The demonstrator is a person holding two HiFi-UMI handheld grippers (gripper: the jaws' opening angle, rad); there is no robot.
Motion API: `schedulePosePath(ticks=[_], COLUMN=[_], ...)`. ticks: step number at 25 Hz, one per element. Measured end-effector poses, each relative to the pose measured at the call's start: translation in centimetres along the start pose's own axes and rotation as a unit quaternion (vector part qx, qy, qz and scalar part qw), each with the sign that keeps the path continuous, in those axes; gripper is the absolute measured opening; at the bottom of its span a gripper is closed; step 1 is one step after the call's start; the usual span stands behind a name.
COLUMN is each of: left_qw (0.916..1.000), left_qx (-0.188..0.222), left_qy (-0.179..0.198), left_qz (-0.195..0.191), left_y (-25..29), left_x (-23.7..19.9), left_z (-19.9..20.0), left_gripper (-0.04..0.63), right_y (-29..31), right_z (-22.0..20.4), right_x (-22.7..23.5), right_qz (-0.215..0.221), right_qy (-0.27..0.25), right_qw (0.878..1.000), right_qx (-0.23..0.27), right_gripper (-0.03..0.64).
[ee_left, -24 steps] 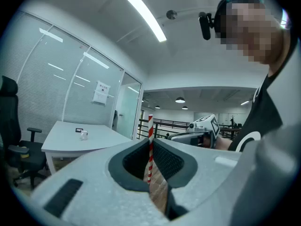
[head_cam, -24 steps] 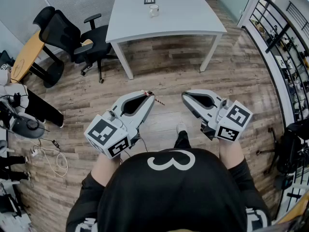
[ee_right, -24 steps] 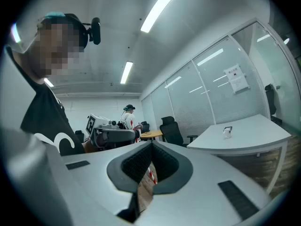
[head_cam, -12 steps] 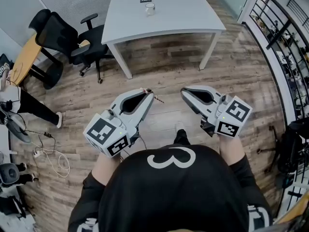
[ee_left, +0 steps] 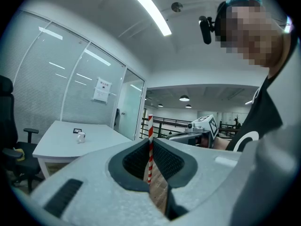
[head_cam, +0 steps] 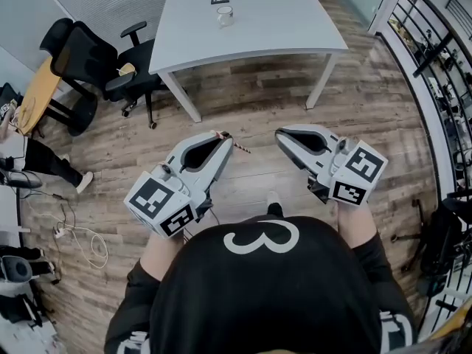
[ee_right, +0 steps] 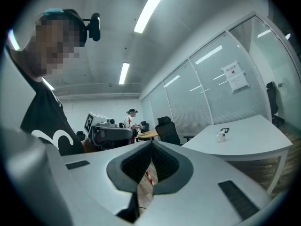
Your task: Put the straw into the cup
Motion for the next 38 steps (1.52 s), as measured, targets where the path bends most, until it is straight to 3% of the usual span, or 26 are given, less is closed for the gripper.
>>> schedulePosePath(ticks=[10,16,28,38], left_qw=[1.0000,0.9998,0.9995,0.9997], left_qx=[-0.001,0.010,0.013,0.014], left_qy=[-0.002,0.011,0.023,0.020], left_qz=[0.006,0.010,0.018,0.009], left_y=[9.8,14.4,16.3,18.1], left_x=[-3.1,-3.2,-4.0,-9.4], left_z=[1.4,3.0,3.5,4.2], left_gripper=[0.034,0.034,0.034,0.034], right_y=[-1.5,-3.0,-2.7,1.3], right_z=[0.9,2.7,2.7,4.0], right_x=[10.4,14.4,16.8,20.6], right_qz=[0.002,0.006,0.019,0.018], right_qy=[0.008,-0.007,0.003,-0.002], right_qw=[1.000,1.000,1.000,1.000], right_qx=[-0.005,0.000,0.011,0.008], right_gripper=[0.012,0.012,0.012,0.012])
Point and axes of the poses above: the fingertips, and each gripper's own axes: y forward along the fingers, x to its right, z out of its top, the point moved 4 cm from there along -y, backward along the fingers, and after that the axes turned 2 degrees about -x, right-handed, at the moved point
